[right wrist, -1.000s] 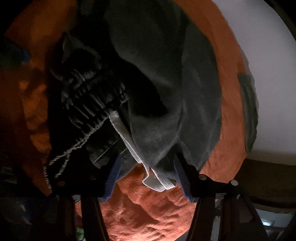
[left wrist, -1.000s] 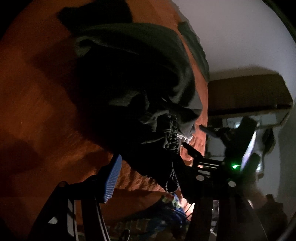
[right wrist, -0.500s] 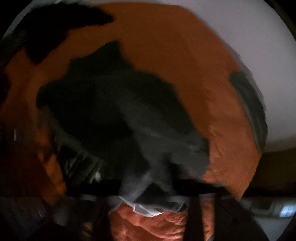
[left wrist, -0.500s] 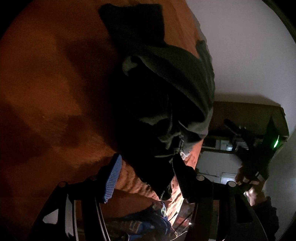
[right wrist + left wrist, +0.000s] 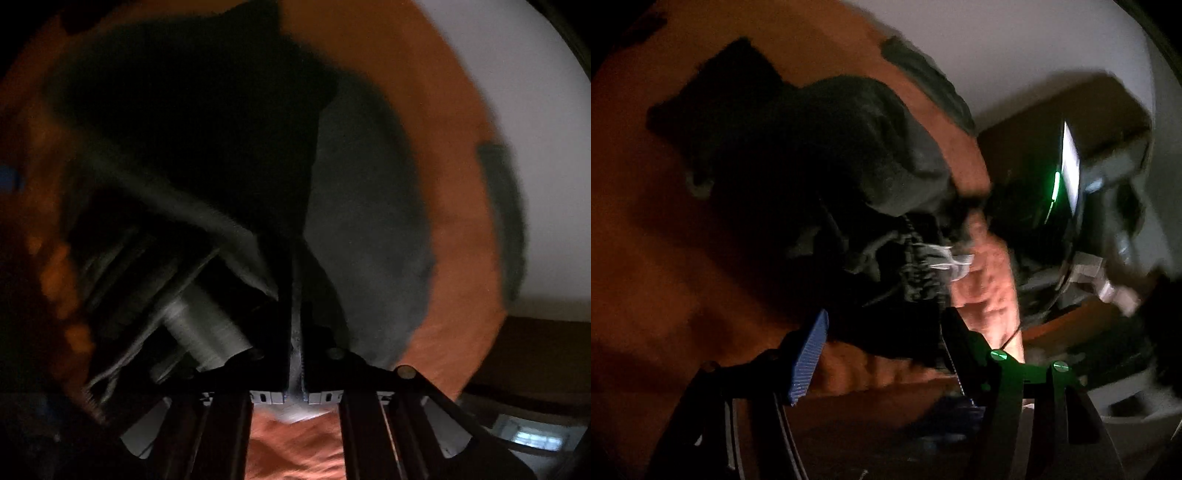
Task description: Fold clothes
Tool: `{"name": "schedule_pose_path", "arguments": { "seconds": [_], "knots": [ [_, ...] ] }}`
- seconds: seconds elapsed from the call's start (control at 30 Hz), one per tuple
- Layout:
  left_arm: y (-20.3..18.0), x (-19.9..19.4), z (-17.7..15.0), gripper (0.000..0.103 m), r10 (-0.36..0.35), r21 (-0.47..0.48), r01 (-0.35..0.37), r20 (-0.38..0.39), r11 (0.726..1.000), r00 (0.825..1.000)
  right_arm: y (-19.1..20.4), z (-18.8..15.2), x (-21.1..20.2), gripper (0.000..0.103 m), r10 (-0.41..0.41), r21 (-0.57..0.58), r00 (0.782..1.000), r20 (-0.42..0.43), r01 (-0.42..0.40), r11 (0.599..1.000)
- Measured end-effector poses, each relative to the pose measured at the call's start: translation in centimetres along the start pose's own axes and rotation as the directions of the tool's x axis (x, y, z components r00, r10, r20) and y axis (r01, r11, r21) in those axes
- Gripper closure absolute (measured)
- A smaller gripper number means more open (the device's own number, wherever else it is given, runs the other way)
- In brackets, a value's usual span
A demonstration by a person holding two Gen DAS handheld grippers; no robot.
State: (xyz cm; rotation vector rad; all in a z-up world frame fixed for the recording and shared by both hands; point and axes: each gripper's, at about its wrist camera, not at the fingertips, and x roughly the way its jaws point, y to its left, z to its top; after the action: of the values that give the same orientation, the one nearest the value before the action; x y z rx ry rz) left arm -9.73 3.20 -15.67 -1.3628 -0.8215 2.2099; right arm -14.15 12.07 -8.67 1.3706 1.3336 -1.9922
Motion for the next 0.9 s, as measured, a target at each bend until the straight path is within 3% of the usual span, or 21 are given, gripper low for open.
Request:
{"name": "schedule_pose_path", "arguments": {
  "seconds": [0.13,0.23,0.33,0.53,0.57,0.6,0.63,0.7,0.87,0.9],
  "knots": [
    [0.9,-1.2,0.6,0.038,0.022,0.05,-0.027,0.081,0.998,0.996,-6.3,5.0,-2.3,0.1,-0.116,0.096,0.99,0.081,0.108,0.989],
    [2.7,-1.9,1.0,0.038,0.048,0.049,-0.056,0.144,0.997,0.988,-8.9,9.2,-2.4,0.1,-0.185,0.107,0.975,0.124,0.172,0.979],
    [5.3,-1.9,1.8,0.038,0.045,0.047,-0.053,0.158,0.998,0.986,-11.4,13.5,-2.2,0.1,-0.255,0.117,0.953,0.165,0.238,0.964],
    [9.6,-3.0,4.5,0.038,-0.082,-0.055,0.092,0.162,0.994,0.983,-16.8,21.8,-0.4,0.096,-0.416,0.313,0.885,0.208,0.343,0.886],
    [10.2,-3.0,4.7,0.038,-0.088,-0.075,0.101,0.164,0.992,0.982,-17.4,22.6,0.4,0.091,-0.423,0.35,0.885,0.194,0.341,0.873],
    [10.8,-3.1,4.9,0.038,-0.095,-0.097,0.113,0.167,0.989,0.981,-17.8,23.1,1.2,0.077,-0.394,0.369,0.903,0.173,0.311,0.876],
    [11.2,-3.1,4.9,0.038,-0.098,-0.114,0.119,0.171,0.986,0.98,-17.9,23.7,2.1,0.07,-0.333,0.374,0.929,0.162,0.254,0.892],
    [11.5,-2.9,4.6,0.038,-0.089,-0.136,0.114,0.177,0.984,0.98,-17.2,24.2,3.2,0.07,-0.223,0.364,0.962,0.159,0.153,0.919],
    [11.8,-2.3,4.1,0.038,-0.105,-0.185,0.137,0.172,0.973,0.98,-14.2,20.6,2.5,0.069,-0.107,0.286,0.983,0.148,0.061,0.956],
    [11.8,-2.4,4.0,0.038,-0.119,-0.194,0.153,0.174,0.969,0.978,-13.7,19.6,2.7,0.065,-0.09,0.288,0.986,0.14,0.047,0.956]
  ]
}}
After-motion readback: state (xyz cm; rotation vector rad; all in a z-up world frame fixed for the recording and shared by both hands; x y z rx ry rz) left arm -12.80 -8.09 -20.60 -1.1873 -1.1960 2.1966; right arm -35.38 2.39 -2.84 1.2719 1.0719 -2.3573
